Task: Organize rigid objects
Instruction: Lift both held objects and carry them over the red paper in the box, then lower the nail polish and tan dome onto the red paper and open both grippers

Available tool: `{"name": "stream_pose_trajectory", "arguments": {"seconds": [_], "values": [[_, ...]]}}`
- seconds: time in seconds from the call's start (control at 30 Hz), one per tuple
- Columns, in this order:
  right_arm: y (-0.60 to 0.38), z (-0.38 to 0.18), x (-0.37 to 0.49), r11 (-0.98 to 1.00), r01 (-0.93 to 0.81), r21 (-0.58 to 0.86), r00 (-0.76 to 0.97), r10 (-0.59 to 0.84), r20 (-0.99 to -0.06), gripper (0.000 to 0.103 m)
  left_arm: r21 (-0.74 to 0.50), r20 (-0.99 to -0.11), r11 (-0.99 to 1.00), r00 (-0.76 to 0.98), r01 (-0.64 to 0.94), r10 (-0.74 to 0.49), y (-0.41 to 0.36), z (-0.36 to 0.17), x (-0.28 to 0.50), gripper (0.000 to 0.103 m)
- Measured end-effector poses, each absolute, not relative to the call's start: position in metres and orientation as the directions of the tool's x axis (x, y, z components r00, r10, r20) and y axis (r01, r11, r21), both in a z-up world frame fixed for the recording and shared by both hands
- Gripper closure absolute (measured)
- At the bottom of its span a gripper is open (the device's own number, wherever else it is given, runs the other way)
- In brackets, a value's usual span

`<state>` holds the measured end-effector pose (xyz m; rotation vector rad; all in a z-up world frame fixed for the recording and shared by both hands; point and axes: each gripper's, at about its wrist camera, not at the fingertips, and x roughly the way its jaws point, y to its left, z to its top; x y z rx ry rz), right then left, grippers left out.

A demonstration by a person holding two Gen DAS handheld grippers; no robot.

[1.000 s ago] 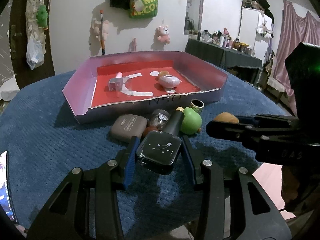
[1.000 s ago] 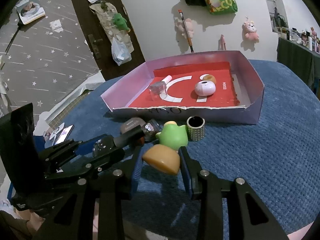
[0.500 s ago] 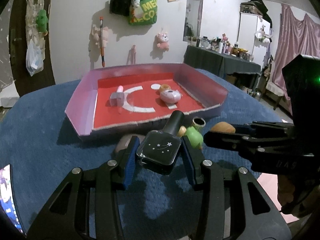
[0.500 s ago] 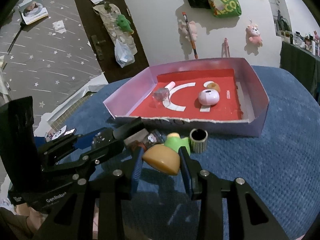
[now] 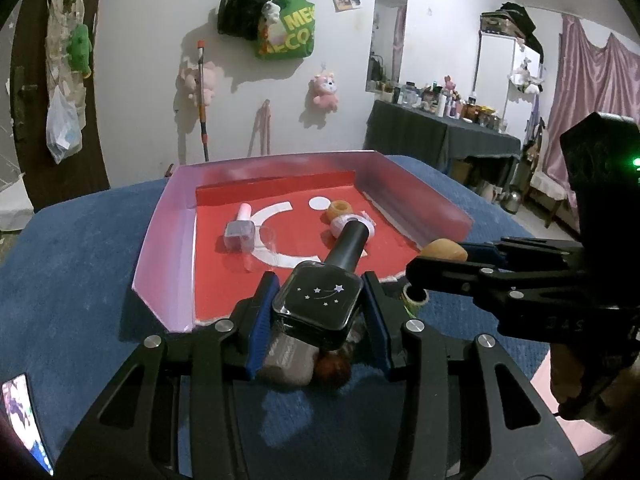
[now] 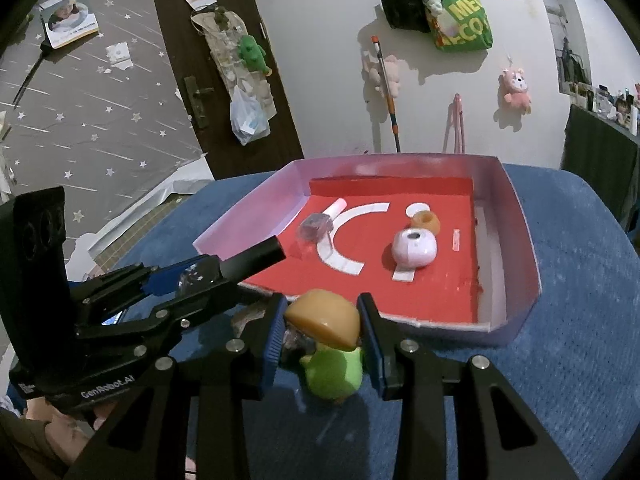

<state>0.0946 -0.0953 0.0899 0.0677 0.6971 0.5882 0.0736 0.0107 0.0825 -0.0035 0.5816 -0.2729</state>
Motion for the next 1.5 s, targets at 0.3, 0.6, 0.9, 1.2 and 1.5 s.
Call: {"name": "stream_pose_trajectory", "arguments": {"seconds": [0.3,0.6,0.9,1.2,1.5], "values": [[-0.094,0.09,0.126,0.85,-0.474,0.23,0.614,0.506,-0.606,0.064,-0.107,-0.57,0.961,0.776,0.256,-0.271,0.018,0.08,0.101,0.063],[-0.092,0.073,0.156,0.86,-0.445,0.251,0.573,0.489,-0.658,0.064,-0.132,-0.63,0.962,0.729,0.241,-0.269,0.023,0.064,0.127,0.063],[-0.089,0.055,0.175,0.874,-0.422,0.24,0.542,0.456,-0.706,0.064,-0.181,-0.684,0.953,0.666,0.241,-0.299,0.03,0.046,0.152,0.063],[-0.085,0.042,0.193,0.887,-0.402,0.228,0.528,0.427,-0.734,0.064,-0.182,-0.734,0.961,0.622,0.207,-0.273,0.029,0.029,0.176,0.063],[-0.082,0.033,0.209,0.902,-0.378,0.207,0.545,0.398,-0.738,0.064,-0.173,-0.742,0.966,0.62,0.193,-0.256,0.027,0.024,0.192,0.063]]}}
